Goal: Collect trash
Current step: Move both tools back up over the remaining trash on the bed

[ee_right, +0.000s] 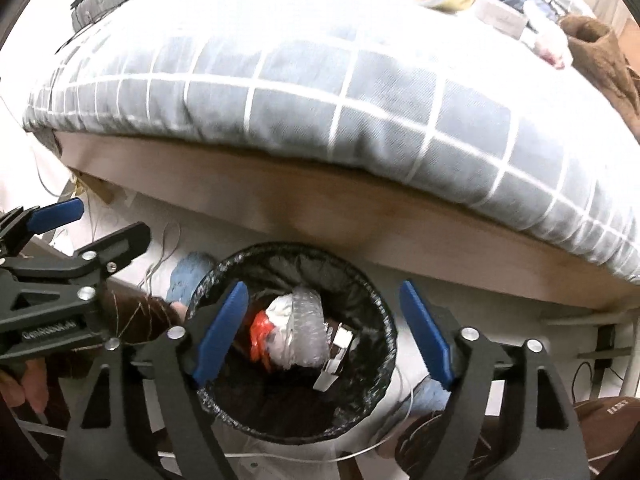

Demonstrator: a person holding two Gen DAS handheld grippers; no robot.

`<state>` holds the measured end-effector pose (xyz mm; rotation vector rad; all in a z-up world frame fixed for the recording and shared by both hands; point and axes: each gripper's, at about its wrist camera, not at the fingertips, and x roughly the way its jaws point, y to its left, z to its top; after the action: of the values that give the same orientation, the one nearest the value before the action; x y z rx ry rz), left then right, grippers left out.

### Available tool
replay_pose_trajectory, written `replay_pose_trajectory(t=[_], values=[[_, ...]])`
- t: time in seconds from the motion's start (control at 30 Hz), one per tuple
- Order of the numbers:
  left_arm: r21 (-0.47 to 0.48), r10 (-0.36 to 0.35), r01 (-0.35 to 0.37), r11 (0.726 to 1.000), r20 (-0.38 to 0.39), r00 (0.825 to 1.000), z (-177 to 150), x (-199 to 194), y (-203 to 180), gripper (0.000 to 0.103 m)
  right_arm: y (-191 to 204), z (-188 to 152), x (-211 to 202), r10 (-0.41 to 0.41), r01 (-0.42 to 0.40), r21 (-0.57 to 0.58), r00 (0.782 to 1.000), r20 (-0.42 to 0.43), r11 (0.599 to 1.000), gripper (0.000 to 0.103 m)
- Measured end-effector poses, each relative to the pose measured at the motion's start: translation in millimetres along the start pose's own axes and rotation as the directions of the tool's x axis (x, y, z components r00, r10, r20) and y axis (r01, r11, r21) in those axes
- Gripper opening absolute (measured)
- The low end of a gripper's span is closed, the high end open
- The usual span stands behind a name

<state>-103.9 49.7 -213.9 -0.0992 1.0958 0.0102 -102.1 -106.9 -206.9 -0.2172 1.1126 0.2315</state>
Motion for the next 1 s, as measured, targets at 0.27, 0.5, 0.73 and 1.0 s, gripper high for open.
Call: replay_pose_trajectory(t=[0.27, 0.5, 0.73, 1.0], values=[[0.016, 0.004, -0.006, 1.0, 0.08, 0.997, 10, -27, -3, 0.097, -15, 11, -32, -0.049, 0.044, 0.037, 0.991, 0.125, 0.998, 0.091], [0.025, -0.014, 0.01, 1.0, 0.153, 0.988, 23, -47, -8, 0.097, -36, 23, -65, -0.105, 0.08, 0.107, 0.962, 0.253, 0.991, 0.095], [0.021, -0.026, 0.021, 1.0, 0.222, 0.975, 48, -55, -20, 0.097, -61, 39, -76, -0.142, 0.092, 0.172, 0.942, 0.305, 0.981, 0.095], [0.024, -0.033, 0.028, 0.999, 0.251, 0.967, 84, -47, -34, 0.097, -86, 61, -78, -0.17, 0.098, 0.218, 0.924, 0.342, 0.971, 0.095]])
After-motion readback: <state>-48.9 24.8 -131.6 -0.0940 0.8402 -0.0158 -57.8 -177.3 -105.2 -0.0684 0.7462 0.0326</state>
